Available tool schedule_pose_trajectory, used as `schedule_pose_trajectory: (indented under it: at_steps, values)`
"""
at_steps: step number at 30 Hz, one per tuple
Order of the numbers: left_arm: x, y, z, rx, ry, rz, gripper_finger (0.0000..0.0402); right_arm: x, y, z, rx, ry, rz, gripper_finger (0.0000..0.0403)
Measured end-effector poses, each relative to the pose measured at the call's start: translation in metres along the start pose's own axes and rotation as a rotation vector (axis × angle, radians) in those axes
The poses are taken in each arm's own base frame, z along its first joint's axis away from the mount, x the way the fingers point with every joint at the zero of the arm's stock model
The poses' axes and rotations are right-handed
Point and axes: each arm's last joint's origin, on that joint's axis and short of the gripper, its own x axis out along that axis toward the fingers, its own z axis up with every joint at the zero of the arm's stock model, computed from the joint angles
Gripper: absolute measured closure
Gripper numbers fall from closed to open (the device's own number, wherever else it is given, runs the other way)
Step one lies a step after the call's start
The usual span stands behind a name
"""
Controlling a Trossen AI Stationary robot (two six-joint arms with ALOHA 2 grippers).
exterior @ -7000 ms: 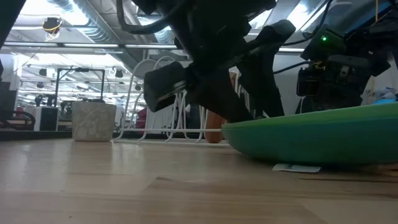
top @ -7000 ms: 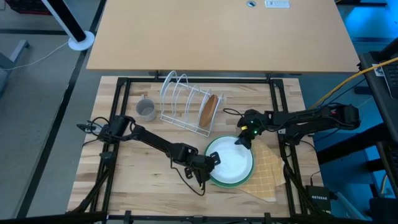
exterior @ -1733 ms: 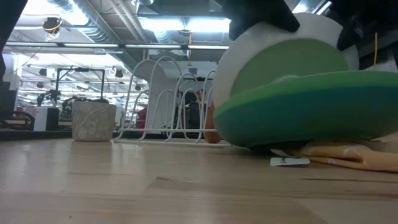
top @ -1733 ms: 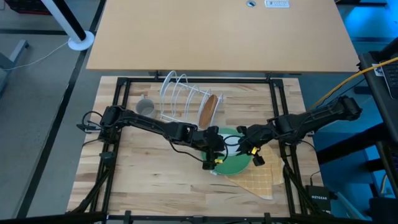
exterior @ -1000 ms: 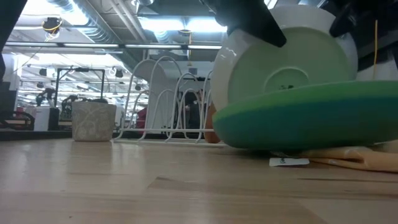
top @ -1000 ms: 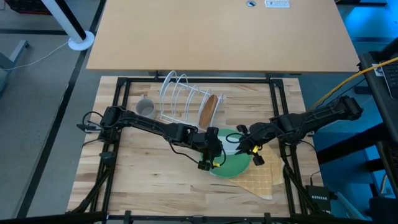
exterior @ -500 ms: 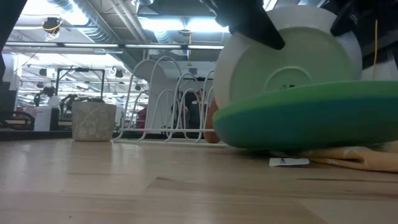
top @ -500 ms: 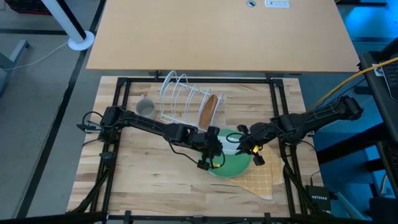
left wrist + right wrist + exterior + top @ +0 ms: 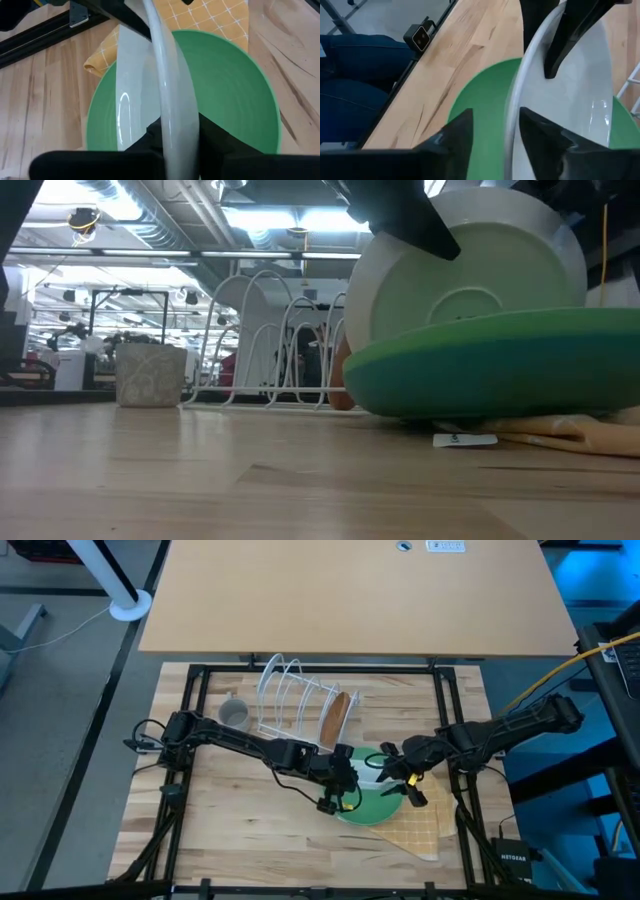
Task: Sort dishes
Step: Put the white plate from the top of green plate onto the white dish rack
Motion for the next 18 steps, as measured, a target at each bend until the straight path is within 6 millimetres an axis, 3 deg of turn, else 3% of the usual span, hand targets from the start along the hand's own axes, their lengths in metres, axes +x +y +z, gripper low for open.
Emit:
schedule_pose_trajectory:
  at_steps: [4, 11, 18]
  values:
    - [0.0, 0.0, 0.0, -0.001, -0.001, 0.0, 0.0354, -0.009, 0.002, 0.011, 0.001, 0.001, -0.027, 0.0213]
    - [-0.007, 0.002, 0.003, -0.053, -0.016, 0.002, 0.0354, -0.045, 0.007, 0.046, -0.085, 0.008, -0.147, 0.0208]
    - [-0.035, 0.009, 0.018, -0.177, -0.114, 0.024, 0.0354, -0.085, 0.013, 0.076, -0.172, -0.021, -0.293, 0.0208]
